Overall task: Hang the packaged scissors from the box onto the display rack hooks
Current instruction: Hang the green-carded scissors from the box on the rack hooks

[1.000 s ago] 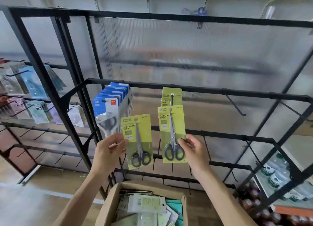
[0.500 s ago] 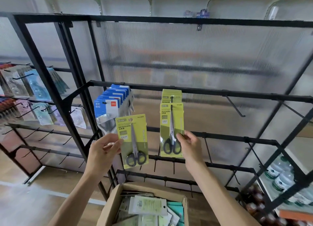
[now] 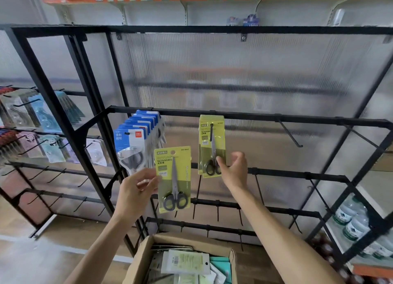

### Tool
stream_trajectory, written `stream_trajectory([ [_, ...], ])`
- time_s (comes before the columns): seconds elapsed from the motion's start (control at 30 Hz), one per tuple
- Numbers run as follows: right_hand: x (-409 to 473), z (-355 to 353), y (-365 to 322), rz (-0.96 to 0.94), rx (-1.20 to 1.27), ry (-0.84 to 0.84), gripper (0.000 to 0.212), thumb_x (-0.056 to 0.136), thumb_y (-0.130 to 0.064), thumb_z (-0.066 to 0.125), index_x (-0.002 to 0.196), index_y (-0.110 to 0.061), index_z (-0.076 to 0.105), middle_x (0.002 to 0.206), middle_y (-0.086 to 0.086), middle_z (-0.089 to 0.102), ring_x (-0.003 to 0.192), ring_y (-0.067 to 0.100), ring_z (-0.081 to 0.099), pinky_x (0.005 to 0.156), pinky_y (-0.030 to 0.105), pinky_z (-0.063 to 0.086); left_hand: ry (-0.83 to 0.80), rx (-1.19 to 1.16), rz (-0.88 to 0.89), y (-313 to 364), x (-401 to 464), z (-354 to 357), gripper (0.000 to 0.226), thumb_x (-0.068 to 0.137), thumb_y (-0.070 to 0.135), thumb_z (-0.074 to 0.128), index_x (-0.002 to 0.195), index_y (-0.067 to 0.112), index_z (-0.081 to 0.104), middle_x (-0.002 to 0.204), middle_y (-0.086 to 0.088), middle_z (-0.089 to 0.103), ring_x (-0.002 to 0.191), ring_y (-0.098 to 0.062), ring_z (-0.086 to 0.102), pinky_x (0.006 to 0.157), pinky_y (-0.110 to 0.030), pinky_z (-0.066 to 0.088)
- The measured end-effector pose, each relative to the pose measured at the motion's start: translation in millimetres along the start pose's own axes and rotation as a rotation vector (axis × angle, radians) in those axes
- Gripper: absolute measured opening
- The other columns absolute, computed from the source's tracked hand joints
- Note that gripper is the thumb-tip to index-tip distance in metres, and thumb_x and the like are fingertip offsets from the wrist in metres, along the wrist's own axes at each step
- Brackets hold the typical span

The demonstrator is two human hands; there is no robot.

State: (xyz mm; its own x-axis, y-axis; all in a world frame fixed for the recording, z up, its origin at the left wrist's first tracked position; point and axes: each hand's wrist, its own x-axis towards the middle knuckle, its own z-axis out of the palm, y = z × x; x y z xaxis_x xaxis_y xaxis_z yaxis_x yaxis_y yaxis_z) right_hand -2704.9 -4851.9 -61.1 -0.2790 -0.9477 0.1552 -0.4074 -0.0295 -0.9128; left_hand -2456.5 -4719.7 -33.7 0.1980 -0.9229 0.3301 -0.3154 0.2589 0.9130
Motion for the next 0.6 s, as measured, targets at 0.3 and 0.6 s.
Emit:
stream_trajectory([
  [0.3, -72, -25, -24, -0.339, 0.184, -0.431, 0.029, 0.096, -0.039, 0.063, 0.117, -0.018, 0.061, 0.113, -0.012, 0.068, 0.105, 0.001, 0.064, 0.094, 0.021, 0.053, -0.081, 0.054, 0.02, -1, 1, 7, 0.025, 0.09, 0.01, 0.067, 0.085, 0.034, 0.072, 0.088, 0.004, 0.074, 0.082, -0.022, 0.074, 0.073, -0.031, 0.061],
  [0.6, -75, -28, -18, -0.344, 0.165, -0.424, 0.006, 0.094, -0.02, 0.068, 0.098, -0.015, 0.068, 0.092, -0.008, 0.071, 0.09, 0.014, 0.07, 0.083, 0.041, 0.06, -0.131, 0.058, 0.034, 4, 2, 22, 0.007, 0.091, 0.007, 0.065, 0.096, 0.01, 0.07, 0.09, 0.004, 0.073, 0.082, -0.017, 0.073, 0.076, -0.035, 0.062],
])
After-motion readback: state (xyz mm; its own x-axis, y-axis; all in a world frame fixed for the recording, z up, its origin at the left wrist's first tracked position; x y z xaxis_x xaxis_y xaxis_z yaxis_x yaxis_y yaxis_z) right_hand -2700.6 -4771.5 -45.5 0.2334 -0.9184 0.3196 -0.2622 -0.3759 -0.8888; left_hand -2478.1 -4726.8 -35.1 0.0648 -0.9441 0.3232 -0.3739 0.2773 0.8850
